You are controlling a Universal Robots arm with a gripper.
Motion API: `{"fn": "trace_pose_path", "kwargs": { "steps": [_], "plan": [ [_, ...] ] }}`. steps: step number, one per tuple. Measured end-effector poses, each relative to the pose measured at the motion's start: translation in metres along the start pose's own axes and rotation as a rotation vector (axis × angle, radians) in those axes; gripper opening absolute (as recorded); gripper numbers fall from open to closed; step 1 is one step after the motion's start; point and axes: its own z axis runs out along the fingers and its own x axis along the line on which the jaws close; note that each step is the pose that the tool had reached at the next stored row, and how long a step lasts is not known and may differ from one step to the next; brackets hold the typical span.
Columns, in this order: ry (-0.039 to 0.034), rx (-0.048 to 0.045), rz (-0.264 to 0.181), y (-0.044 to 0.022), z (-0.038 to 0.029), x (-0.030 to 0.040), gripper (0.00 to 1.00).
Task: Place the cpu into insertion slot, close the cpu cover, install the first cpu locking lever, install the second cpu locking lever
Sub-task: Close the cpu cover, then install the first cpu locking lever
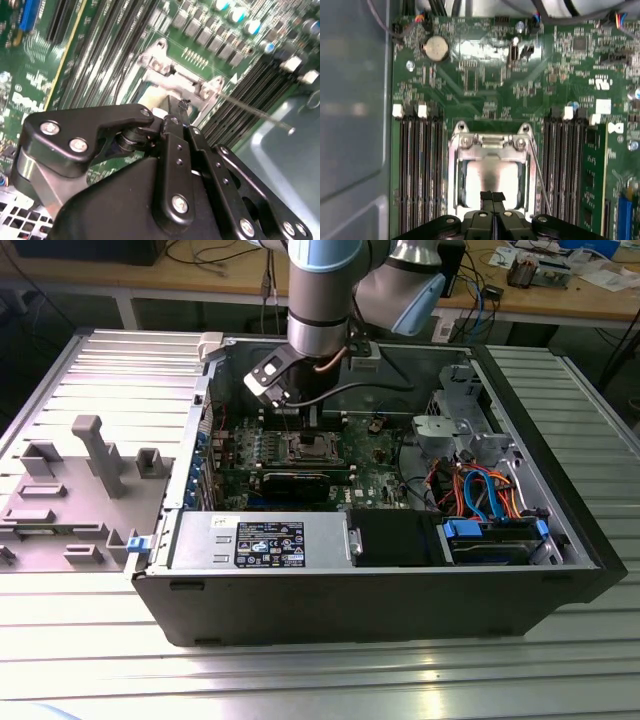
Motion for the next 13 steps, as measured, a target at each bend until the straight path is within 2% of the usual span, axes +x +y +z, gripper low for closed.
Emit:
{"fn": "trace_pose_path", "kwargs": {
  "steps": [3,13],
  "plan": [
    [-0.0004,0.0000,0.000,0.0057,-0.0001,-0.0002,0.11],
    [-0.0010,0.0000,0.000,0.0063,-0.0001,-0.0002,0.11]
  ]
}}
